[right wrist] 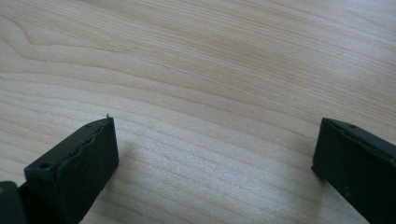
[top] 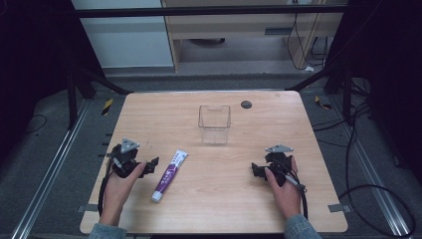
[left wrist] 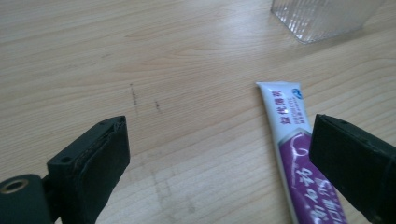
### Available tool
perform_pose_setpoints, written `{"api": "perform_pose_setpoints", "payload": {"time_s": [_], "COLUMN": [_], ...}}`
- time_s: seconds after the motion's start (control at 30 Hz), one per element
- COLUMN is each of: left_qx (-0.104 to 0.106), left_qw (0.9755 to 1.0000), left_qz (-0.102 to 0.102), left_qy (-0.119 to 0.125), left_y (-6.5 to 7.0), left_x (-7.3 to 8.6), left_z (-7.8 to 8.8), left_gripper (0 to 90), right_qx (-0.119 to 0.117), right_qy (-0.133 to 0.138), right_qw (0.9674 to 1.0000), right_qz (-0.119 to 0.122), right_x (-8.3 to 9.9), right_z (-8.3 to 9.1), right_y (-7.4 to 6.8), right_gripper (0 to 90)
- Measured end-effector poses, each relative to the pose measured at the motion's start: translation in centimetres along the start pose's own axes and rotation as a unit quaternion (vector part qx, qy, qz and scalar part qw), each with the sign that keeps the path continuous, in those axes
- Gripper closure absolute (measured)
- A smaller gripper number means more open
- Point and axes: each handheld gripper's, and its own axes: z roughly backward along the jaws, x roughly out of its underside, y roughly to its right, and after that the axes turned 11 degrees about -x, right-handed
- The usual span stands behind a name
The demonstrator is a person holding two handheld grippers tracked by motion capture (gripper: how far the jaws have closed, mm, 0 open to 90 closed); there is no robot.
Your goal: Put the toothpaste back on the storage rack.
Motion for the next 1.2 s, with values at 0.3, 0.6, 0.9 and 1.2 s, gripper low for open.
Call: {"api": "perform_pose_setpoints", "payload": {"time_s": [0.3, 0.6, 0.9, 1.2], "left_qx": [0.009, 0.031, 0.021, 0.033], "left_qw": [0.9992, 0.998, 0.9932, 0.9887], "left_qz": [-0.04, -0.052, -0.096, -0.12], "left_qy": [-0.003, -0.021, -0.062, -0.084], "left_y": [2.6, 4.3, 5.2, 6.6], "left_x": [-1.9, -1.7, -3.3, -5.0], "left_z": [0.7, 0.5, 0.7, 0.2], "left_gripper": [4.6, 5.1, 5.9, 5.9], "right_qx": [0.003, 0.004, 0.004, 0.006], "right_qy": [0.001, 0.001, 0.001, 0.002], "right_qw": [1.0, 1.0, 1.0, 1.0], "right_qz": [-0.006, -0.006, -0.006, -0.008], "right_x": [0.0, 0.0, -0.1, -0.1], "right_z": [0.0, -0.1, -0.1, -0.1], "right_y": [-0.2, -0.1, -0.1, -0.1], "right_gripper": [0.4, 0.4, 0.4, 0.7]}}
